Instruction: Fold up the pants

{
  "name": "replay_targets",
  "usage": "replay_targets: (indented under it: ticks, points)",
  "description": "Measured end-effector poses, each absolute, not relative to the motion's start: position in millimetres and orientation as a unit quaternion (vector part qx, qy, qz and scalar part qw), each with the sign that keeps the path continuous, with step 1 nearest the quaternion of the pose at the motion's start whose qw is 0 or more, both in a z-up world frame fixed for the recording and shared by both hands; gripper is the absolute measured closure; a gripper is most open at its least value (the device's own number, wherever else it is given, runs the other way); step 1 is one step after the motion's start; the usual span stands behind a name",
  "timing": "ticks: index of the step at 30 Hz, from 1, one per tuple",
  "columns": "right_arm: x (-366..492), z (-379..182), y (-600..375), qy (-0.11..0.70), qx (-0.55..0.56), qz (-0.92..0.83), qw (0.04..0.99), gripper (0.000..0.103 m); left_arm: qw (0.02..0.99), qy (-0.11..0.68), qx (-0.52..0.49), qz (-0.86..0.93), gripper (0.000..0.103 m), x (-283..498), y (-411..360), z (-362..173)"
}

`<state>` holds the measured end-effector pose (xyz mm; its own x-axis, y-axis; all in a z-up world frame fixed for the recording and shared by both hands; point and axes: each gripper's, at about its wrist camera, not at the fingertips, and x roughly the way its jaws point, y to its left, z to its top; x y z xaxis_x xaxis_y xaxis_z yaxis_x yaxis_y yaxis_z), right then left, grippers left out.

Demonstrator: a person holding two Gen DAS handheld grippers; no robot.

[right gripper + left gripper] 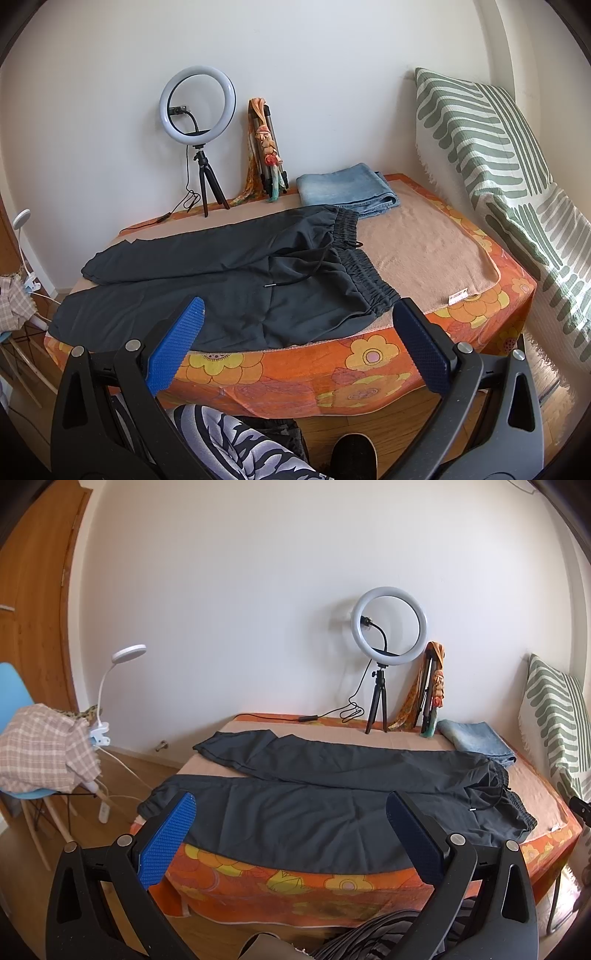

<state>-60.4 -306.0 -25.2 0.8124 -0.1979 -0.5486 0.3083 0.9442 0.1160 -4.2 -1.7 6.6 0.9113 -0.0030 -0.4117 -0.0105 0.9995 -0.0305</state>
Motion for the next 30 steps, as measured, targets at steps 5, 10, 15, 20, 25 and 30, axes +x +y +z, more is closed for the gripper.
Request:
replay_targets:
  ticks: [5, 10, 15, 20, 25, 30]
  points:
    - [-59.3, -24.9, -304.0, 0.276, 0.101, -0.132, 0.947, 0.000, 0.977, 0.211, -0.017, 0.001, 0.000, -4.0, -0.9, 6.7]
    - [-58.9, -24.0, -303.3, 0.276, 0.100, -0.132, 0.947, 0.000, 0.977, 0.211, -0.016, 0.002, 0.000, -4.4, -1.9, 6.1]
    - [-58.2, -24.5, -302.3, 0.277, 0.100, -0.132, 0.947, 0.000, 0.977, 0.211, -0.017, 0.002, 0.000, -4.5, -1.6, 6.1]
    - [-58.5, -25.7, -301.1, 0.276, 0.101, -0.130, 0.947, 0.000, 0.978, 0.210, -0.016, 0.003, 0.000, -3.9, -2.7, 6.3]
    - [-58.5, -26.6, -301.1, 0.277, 0.101, -0.130, 0.947, 0.000, 0.977, 0.211, -0.015, 0.002, 0.000, -2.8, -4.5, 7.7]
    - [-58.4, -26.0, -300.2, 0.276, 0.101, -0.130, 0.947, 0.000, 0.978, 0.210, -0.016, 0.003, 0.000, -3.1, -4.0, 7.3]
